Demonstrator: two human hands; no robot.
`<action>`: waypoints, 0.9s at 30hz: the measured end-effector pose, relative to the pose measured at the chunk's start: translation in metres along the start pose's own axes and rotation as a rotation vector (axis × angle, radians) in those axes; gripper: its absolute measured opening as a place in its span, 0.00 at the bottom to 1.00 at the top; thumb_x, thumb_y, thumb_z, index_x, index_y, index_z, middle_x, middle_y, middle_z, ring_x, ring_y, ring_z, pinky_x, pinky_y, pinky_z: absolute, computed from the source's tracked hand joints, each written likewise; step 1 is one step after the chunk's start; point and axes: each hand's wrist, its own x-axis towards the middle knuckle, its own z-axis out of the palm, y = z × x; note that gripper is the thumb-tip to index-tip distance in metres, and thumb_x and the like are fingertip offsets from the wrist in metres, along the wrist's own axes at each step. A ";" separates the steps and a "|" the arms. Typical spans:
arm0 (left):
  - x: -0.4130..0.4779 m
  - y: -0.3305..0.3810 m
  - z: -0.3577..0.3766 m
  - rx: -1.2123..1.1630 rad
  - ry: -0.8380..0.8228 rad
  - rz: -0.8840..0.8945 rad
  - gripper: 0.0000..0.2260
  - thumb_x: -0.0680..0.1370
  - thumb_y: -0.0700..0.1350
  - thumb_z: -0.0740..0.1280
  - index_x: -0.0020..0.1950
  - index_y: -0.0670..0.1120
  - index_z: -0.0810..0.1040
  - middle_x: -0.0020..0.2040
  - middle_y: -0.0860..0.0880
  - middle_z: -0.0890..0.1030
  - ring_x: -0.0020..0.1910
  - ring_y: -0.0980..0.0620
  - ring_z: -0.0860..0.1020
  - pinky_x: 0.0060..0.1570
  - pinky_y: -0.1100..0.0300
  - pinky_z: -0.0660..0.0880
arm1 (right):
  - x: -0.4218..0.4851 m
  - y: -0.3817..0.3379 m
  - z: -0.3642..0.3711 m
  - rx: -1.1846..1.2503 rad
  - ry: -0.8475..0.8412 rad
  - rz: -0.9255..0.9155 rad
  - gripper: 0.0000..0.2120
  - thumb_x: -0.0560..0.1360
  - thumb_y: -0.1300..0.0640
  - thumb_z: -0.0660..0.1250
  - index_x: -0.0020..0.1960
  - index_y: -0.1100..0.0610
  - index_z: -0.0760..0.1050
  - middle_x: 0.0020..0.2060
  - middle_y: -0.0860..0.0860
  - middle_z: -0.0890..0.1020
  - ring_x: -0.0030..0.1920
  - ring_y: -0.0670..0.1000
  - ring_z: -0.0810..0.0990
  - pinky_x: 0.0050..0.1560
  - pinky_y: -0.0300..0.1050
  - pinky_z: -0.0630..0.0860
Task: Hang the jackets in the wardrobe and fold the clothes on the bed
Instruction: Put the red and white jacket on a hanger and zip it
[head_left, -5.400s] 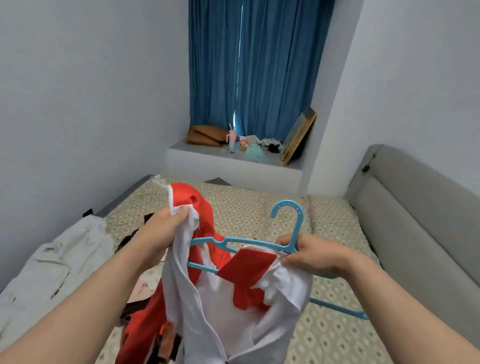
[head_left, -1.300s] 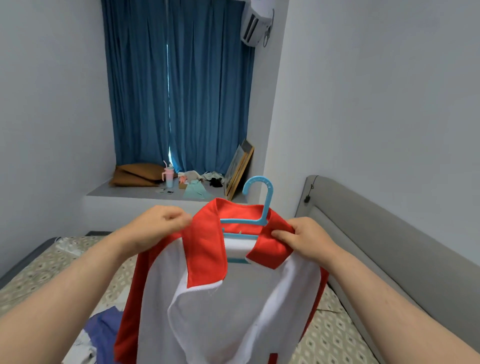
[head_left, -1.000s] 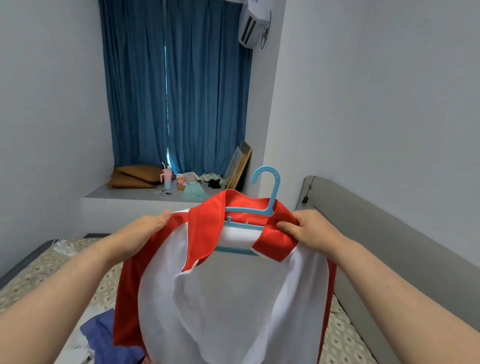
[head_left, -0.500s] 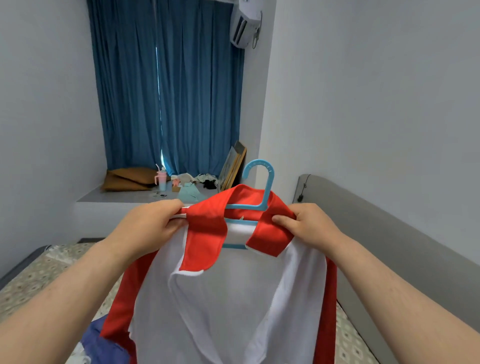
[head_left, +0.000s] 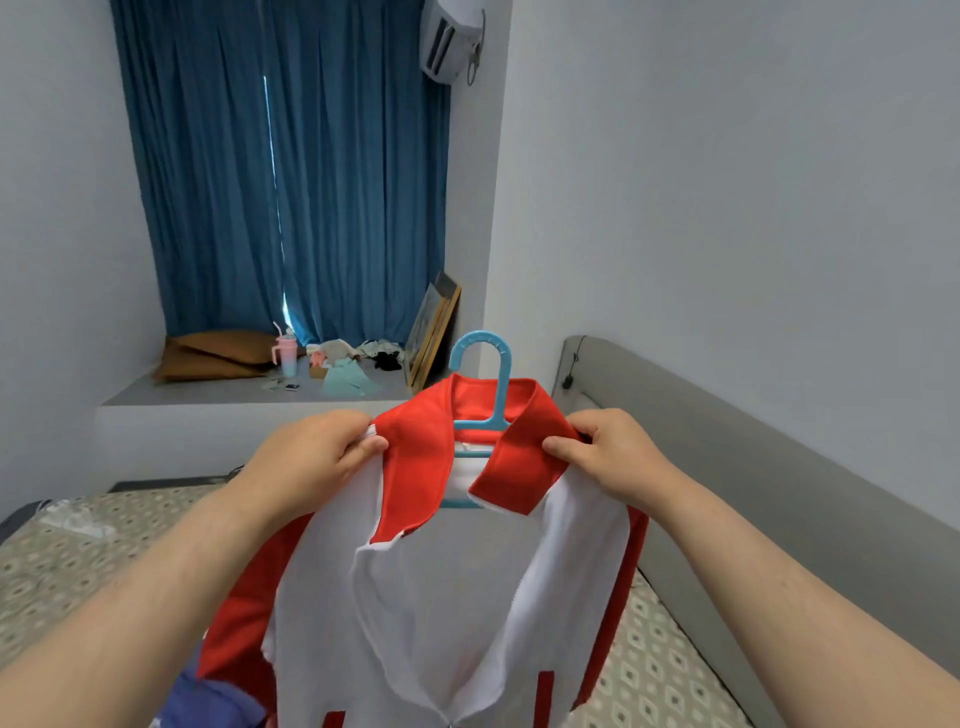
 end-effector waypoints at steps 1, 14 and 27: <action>-0.001 0.006 0.000 0.013 0.005 -0.002 0.16 0.81 0.56 0.61 0.36 0.51 0.67 0.34 0.53 0.73 0.36 0.53 0.72 0.34 0.54 0.65 | -0.005 -0.003 -0.001 -0.014 0.011 -0.015 0.13 0.77 0.53 0.71 0.38 0.62 0.79 0.34 0.57 0.81 0.34 0.45 0.73 0.40 0.49 0.71; -0.053 0.110 -0.043 0.139 0.155 0.001 0.22 0.77 0.61 0.64 0.31 0.51 0.64 0.28 0.53 0.71 0.30 0.53 0.70 0.28 0.56 0.59 | -0.100 -0.005 -0.078 -0.070 0.032 -0.093 0.18 0.78 0.49 0.69 0.38 0.63 0.77 0.36 0.58 0.81 0.35 0.51 0.75 0.43 0.51 0.74; -0.087 0.153 0.033 -0.061 -0.132 -0.161 0.19 0.78 0.58 0.66 0.34 0.48 0.71 0.32 0.51 0.76 0.34 0.54 0.75 0.38 0.50 0.72 | -0.149 0.074 -0.078 -0.011 -0.117 -0.010 0.18 0.76 0.53 0.72 0.33 0.61 0.72 0.27 0.47 0.71 0.29 0.43 0.68 0.33 0.39 0.65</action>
